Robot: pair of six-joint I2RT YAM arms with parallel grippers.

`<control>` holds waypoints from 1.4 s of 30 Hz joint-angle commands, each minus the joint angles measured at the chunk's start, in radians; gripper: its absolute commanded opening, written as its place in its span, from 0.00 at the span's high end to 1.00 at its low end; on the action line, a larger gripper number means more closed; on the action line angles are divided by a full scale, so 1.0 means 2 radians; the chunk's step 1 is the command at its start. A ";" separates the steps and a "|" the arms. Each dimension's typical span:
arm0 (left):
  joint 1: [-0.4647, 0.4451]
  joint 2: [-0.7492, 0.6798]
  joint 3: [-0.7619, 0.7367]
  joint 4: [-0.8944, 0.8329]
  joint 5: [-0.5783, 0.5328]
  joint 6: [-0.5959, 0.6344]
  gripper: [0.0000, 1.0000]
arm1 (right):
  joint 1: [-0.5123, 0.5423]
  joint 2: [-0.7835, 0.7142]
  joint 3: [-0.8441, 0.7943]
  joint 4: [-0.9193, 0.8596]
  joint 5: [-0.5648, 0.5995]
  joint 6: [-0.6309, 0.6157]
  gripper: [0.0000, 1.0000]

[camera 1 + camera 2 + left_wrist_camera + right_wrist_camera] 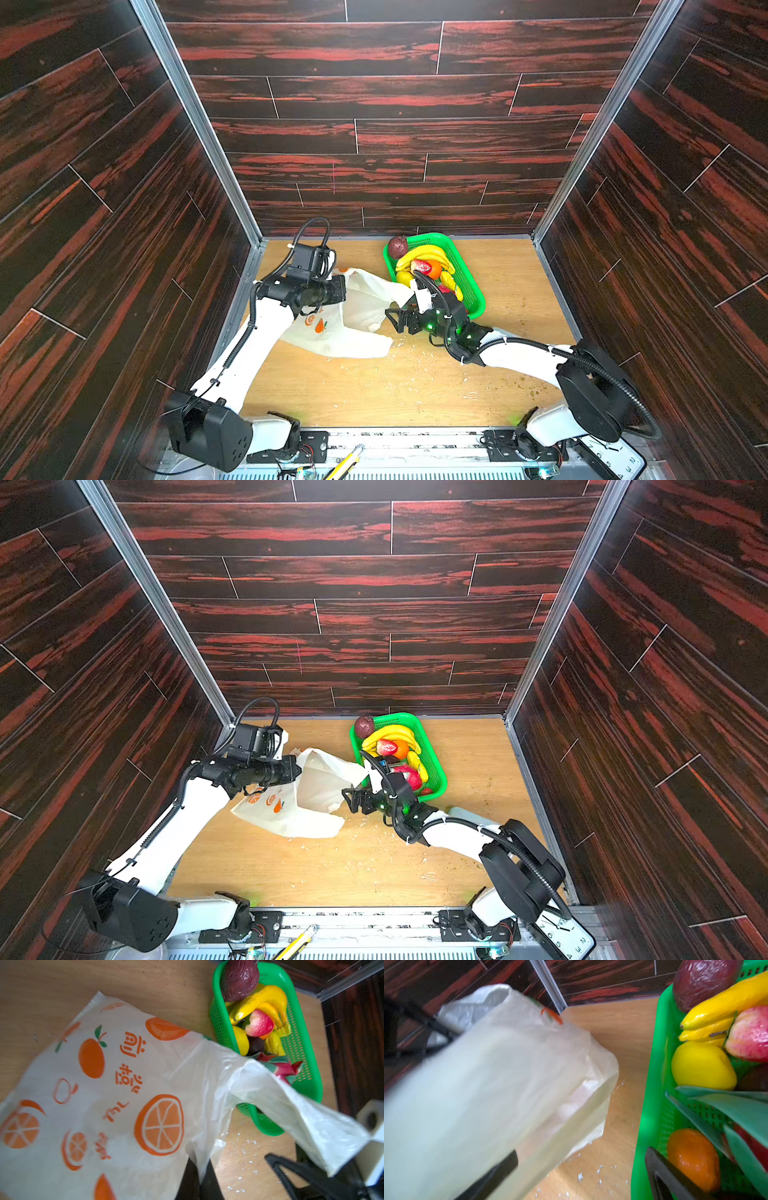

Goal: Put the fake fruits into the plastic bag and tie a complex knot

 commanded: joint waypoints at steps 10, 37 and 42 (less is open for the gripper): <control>0.026 0.006 0.026 0.011 0.040 -0.038 1.00 | -0.018 -0.137 -0.002 -0.199 -0.076 -0.090 0.01; 0.070 -0.003 0.039 0.007 0.125 -0.088 1.00 | -0.316 0.099 0.230 -0.409 -0.025 -0.187 0.01; 0.070 -0.004 0.041 0.007 0.134 -0.084 1.00 | -0.329 0.133 0.243 -0.408 -0.003 -0.173 0.02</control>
